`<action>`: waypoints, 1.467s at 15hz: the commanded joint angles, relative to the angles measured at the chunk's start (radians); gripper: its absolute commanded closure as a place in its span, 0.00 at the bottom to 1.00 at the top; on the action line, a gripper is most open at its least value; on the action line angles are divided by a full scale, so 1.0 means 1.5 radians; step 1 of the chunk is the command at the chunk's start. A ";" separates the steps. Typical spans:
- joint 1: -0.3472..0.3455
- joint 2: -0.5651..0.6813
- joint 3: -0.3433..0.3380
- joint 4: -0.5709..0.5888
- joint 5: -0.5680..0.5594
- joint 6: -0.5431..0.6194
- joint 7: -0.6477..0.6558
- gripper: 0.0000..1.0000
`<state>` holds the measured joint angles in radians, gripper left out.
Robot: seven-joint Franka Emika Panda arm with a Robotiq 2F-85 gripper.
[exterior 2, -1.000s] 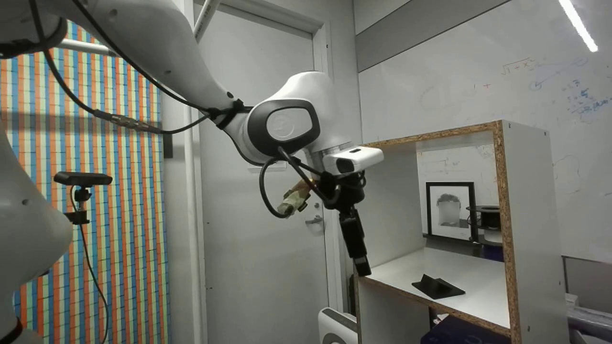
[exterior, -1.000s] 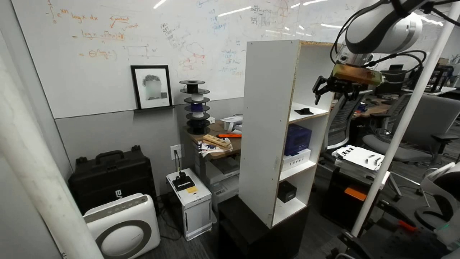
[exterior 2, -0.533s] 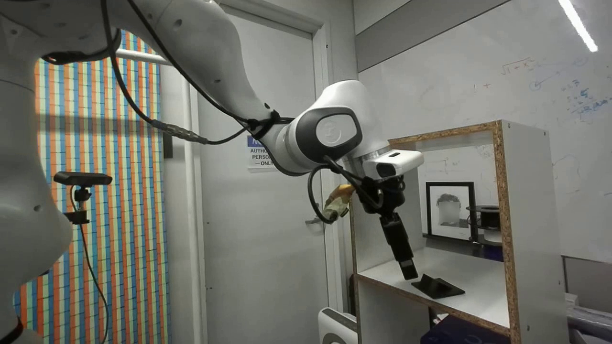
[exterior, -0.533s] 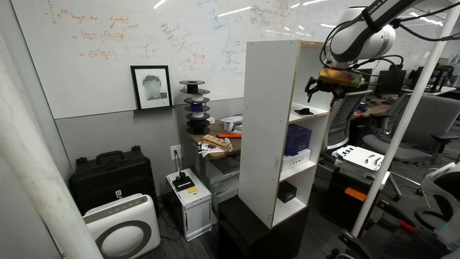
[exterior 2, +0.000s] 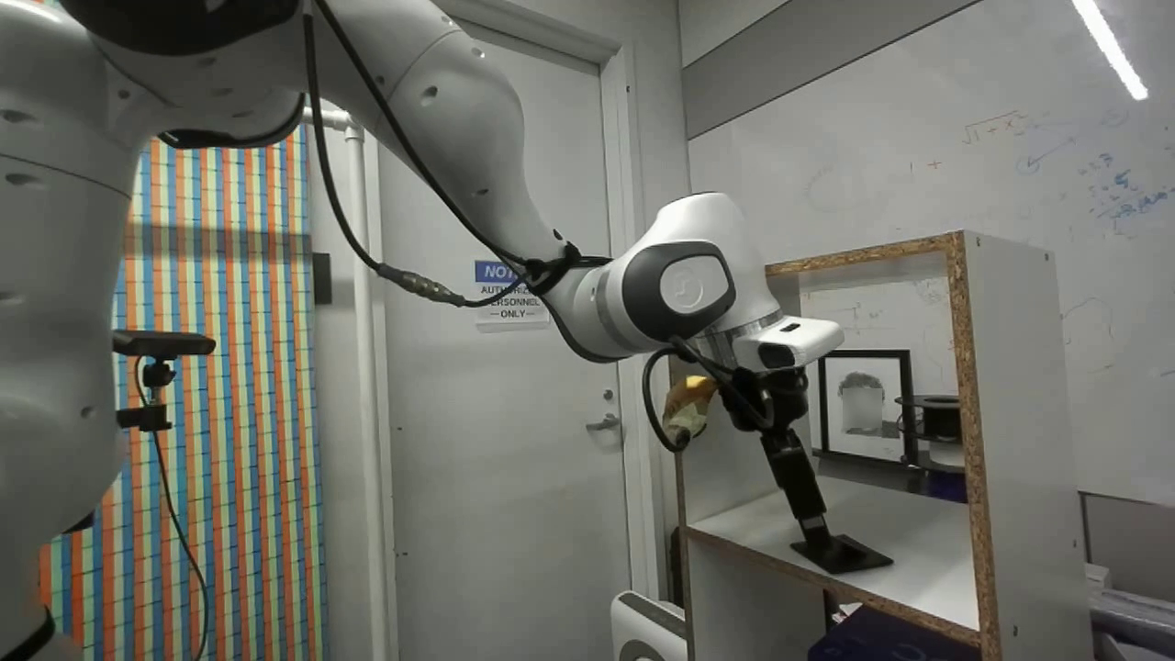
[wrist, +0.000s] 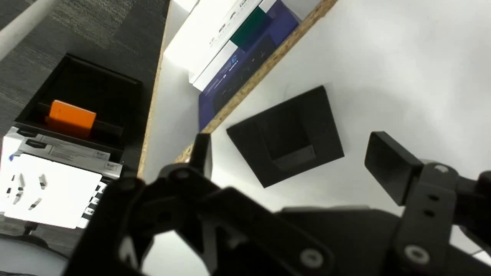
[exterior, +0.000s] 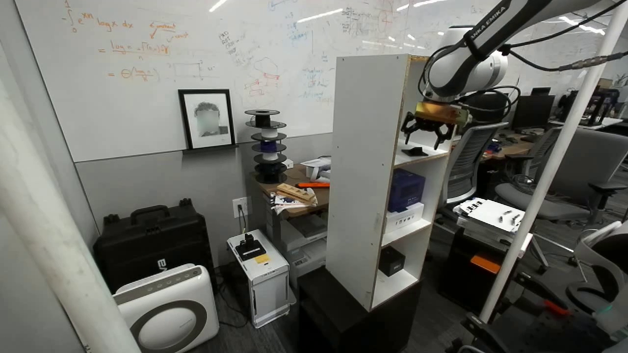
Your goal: Move the black to the top of the shelf
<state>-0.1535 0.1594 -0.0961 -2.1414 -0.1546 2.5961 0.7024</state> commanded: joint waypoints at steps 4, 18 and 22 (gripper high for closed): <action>0.038 0.038 -0.052 0.041 -0.013 0.003 0.016 0.34; 0.036 0.006 -0.062 -0.023 0.046 0.055 -0.006 0.89; 0.039 0.002 -0.062 -0.024 0.059 0.059 0.003 0.83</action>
<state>-0.1072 0.1955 -0.1820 -2.1511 -0.0923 2.6591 0.7162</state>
